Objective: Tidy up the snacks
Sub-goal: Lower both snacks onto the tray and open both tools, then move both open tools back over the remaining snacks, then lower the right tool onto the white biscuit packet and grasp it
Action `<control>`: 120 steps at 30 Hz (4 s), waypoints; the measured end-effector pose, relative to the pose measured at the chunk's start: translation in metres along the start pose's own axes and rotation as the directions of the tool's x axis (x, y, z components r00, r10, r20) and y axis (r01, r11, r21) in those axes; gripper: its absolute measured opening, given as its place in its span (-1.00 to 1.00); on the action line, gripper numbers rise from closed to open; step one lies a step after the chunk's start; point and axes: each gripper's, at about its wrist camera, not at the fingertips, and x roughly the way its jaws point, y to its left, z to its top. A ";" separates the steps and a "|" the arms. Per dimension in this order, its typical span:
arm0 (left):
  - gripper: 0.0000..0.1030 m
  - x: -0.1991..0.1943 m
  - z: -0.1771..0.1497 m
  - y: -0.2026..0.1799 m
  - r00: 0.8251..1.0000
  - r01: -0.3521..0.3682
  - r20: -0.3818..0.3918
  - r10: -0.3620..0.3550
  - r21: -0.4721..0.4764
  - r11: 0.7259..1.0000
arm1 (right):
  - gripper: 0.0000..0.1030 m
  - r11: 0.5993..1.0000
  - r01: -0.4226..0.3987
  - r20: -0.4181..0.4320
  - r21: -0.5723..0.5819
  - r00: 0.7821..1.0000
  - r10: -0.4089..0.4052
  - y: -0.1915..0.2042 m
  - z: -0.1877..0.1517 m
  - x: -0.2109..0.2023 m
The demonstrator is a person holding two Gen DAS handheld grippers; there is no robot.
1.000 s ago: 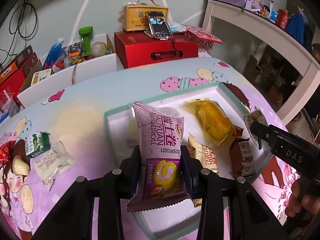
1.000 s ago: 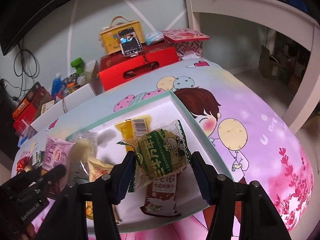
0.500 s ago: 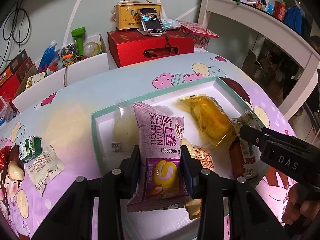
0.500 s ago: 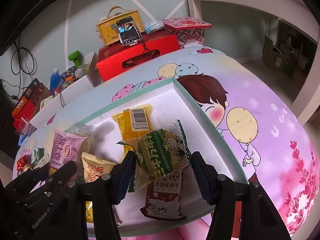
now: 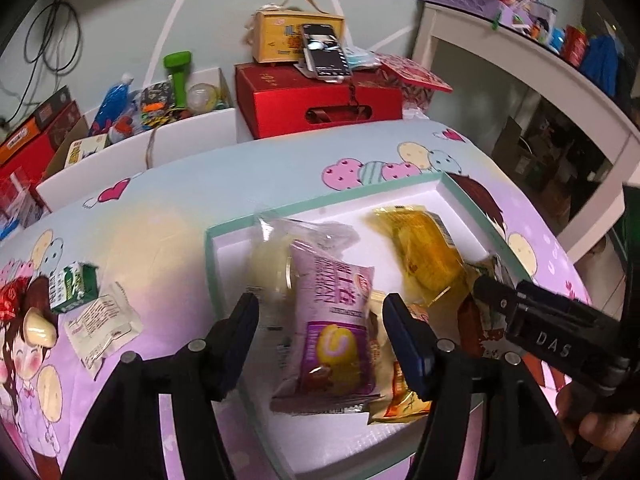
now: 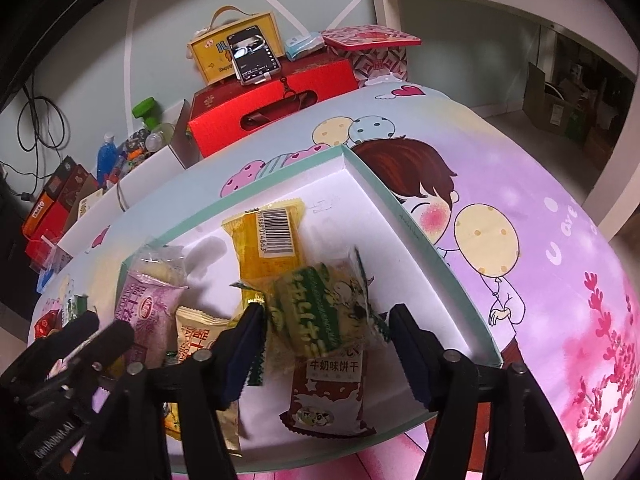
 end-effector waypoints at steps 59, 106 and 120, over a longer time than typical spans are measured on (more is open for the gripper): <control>0.75 -0.056 -0.046 0.192 0.911 -0.411 -0.117 0.396 -0.352 0.841 | 1.00 0.974 -0.110 0.017 -0.196 0.993 0.116 0.103 -0.017 -0.006; 0.75 -0.104 -0.104 0.292 0.885 -0.458 -0.181 0.429 -0.506 0.731 | 1.00 0.848 -0.223 -0.037 -0.482 0.972 0.234 0.245 -0.074 -0.007; 0.75 -0.090 -0.100 0.311 0.928 -0.361 -0.145 0.342 -0.572 0.736 | 1.00 0.823 -0.308 -0.124 -0.477 0.951 0.284 0.269 -0.082 0.021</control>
